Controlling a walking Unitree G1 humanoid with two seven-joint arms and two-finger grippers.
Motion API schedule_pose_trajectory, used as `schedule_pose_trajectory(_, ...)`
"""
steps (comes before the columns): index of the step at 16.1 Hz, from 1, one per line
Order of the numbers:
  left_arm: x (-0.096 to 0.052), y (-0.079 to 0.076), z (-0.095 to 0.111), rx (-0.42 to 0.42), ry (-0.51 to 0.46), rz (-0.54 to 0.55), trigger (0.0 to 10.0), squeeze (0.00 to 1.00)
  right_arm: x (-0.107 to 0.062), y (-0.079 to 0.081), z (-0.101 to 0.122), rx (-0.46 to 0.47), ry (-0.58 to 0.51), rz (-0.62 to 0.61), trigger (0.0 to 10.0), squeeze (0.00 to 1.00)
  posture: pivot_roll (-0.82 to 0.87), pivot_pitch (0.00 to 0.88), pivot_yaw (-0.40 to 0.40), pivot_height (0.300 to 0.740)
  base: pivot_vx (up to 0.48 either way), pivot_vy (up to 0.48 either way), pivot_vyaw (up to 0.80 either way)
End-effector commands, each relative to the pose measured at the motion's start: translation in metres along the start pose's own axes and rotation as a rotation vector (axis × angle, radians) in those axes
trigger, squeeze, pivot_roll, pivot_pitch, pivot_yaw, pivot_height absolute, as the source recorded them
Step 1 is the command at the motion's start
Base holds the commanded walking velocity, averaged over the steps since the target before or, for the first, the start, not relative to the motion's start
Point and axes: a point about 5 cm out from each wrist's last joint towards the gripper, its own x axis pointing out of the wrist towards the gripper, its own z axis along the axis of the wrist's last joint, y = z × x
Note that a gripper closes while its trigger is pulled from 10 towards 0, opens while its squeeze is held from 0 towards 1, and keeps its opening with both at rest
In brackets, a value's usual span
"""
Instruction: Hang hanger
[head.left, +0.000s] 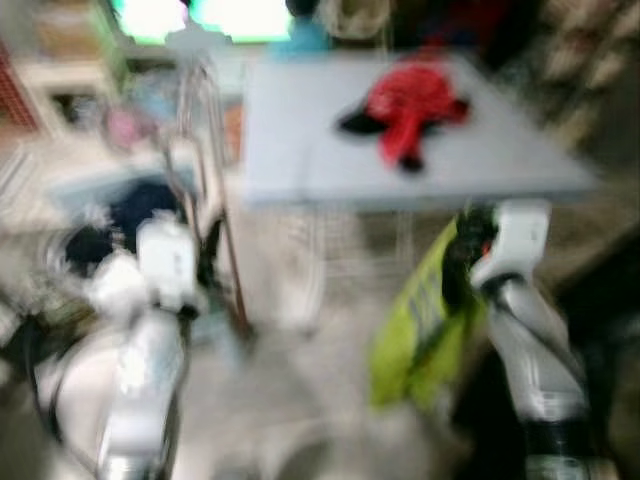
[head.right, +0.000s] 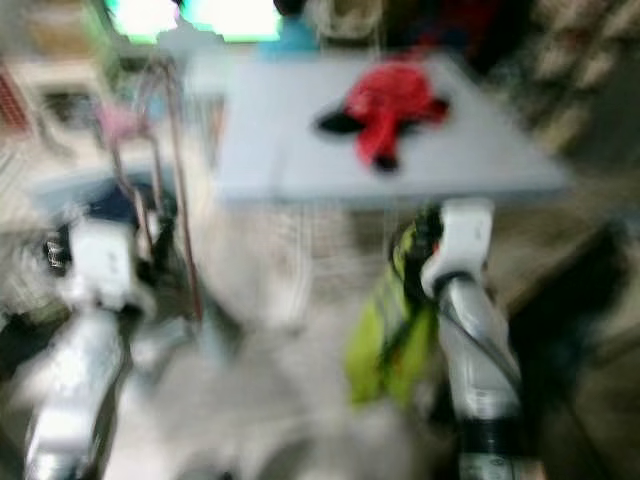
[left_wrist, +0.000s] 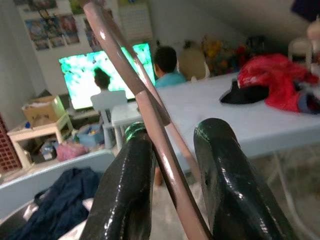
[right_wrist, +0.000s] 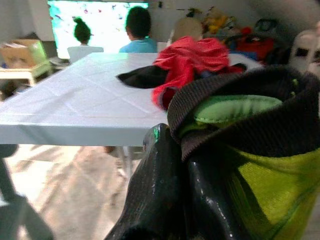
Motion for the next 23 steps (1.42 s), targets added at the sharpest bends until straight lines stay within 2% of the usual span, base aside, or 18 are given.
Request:
schedule_pose_trajectory(1,0.006,0.003,0.008,0.017,-0.031,-0.006,10.0,0.0,0.005,0.003,0.014,0.001,-0.058,0.012,10.0,0.0,-0.02,0.021,-0.014,0.74,0.319,0.0,0.0)
schedule_pose_trajectory(10,0.009,0.002,0.01,0.017,-0.041,-0.005,10.0,0.0,0.013,0.006,0.022,-0.023,-0.092,0.035,10.0,0.0,-0.01,0.029,-0.021,0.74,0.408,0.0,0.0)
schedule_pose_trajectory(12,0.012,0.004,0.014,0.018,-0.052,0.004,10.0,0.0,0.024,0.015,0.055,-0.053,-0.198,0.089,10.0,0.0,-0.01,0.03,-0.023,0.74,0.441,0.0,0.0)
schedule_pose_trajectory(13,0.013,0.003,0.013,0.017,-0.052,0.004,10.0,0.0,0.028,0.018,0.06,-0.037,-0.211,0.1,10.0,0.0,-0.01,0.029,-0.023,0.74,0.439,0.0,0.0)
schedule_pose_trajectory(20,0.013,0.003,0.015,0.023,-0.058,0.006,10.0,0.0,0.035,0.018,0.065,-0.025,-0.232,0.098,10.0,0.0,0.0,0.027,-0.028,0.74,0.44,0.0,0.0)
schedule_pose_trajectory(23,0.015,0.004,0.017,0.033,-0.066,0.022,10.0,0.0,0.042,0.022,0.076,-0.034,-0.267,0.131,10.0,0.0,0.0,0.026,-0.027,0.74,0.431,0.0,0.0)
